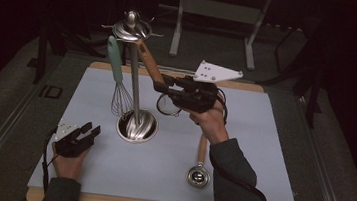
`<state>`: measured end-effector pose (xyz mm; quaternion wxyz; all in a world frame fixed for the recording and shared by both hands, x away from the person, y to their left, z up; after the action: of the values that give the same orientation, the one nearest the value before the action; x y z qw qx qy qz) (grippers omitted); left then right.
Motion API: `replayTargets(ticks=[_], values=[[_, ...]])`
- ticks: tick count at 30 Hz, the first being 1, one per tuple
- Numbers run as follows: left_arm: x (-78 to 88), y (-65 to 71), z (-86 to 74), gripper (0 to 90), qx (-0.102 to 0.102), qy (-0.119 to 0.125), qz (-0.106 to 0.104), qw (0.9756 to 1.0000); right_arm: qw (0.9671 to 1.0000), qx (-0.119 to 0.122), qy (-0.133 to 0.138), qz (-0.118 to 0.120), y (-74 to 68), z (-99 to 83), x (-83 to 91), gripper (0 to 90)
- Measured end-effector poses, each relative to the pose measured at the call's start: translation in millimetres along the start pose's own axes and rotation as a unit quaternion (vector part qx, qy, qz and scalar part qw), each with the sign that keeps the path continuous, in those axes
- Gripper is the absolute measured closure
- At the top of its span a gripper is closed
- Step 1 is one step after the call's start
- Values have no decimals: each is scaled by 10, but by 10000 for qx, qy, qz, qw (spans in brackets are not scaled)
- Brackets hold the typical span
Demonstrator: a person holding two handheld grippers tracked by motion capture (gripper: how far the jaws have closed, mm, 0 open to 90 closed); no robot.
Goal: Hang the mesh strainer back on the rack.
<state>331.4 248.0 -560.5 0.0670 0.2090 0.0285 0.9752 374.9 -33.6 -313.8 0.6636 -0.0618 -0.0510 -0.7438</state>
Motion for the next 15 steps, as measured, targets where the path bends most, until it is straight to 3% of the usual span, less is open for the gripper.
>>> replayTargets(ticks=[15], values=[[6, -2, 4, 604, 8, 31, -1, 10000, 9994, 8, -237, -258, 56, -68, -115, 709]])
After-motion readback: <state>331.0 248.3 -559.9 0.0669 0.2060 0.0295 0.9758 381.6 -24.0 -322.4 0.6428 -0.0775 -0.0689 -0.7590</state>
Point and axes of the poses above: each handheld gripper's, and its own axes: x roughly backward along the jaws, z roughly out of its top, y roughly to its right, the point moved 6 cm from there along -x, roughly forward along the jaws, and after that the axes turned 10 degrees about z, right-handed, at the moved point
